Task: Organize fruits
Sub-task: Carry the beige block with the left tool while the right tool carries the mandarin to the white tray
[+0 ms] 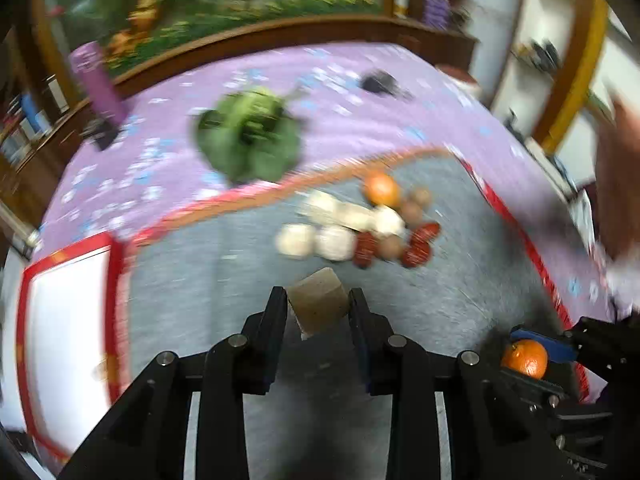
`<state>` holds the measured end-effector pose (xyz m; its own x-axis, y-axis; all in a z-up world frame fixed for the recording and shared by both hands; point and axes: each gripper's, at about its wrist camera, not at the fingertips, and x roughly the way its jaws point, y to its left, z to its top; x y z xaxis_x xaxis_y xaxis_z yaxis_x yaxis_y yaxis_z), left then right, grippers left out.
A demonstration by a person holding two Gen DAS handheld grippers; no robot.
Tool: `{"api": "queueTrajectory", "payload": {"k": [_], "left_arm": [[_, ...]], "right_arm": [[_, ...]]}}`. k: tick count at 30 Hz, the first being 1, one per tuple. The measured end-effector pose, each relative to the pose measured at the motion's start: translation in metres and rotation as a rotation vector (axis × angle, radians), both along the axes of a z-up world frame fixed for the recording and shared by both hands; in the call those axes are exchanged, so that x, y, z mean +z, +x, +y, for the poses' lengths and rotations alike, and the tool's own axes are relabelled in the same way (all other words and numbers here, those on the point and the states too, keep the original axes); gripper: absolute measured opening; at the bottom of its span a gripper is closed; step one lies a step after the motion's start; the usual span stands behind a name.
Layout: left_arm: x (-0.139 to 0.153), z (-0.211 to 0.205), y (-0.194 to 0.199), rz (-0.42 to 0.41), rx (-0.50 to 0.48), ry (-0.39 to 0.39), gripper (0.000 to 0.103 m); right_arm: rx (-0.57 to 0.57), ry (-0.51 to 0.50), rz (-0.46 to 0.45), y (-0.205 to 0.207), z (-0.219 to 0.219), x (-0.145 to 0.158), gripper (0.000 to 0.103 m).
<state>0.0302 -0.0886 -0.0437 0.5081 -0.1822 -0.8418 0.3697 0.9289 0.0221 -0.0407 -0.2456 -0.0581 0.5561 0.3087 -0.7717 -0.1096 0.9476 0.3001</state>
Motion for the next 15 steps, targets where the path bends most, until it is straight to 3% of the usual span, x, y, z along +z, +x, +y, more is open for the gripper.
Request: {"api": "queueTrajectory", "payload": {"k": [7,15], "left_arm": [[0.041,0.108,-0.001,-0.078,0.293,-0.014,0.031],[0.032,0.208,0.002,-0.065,0.541,0.055,0.031]], "right_arm": [[0.207,0.027,-0.065,0.037,0.059,0.035,0.037],[0.427,0.091,-0.059,0.089,0.167,0.053,0.038]]}}
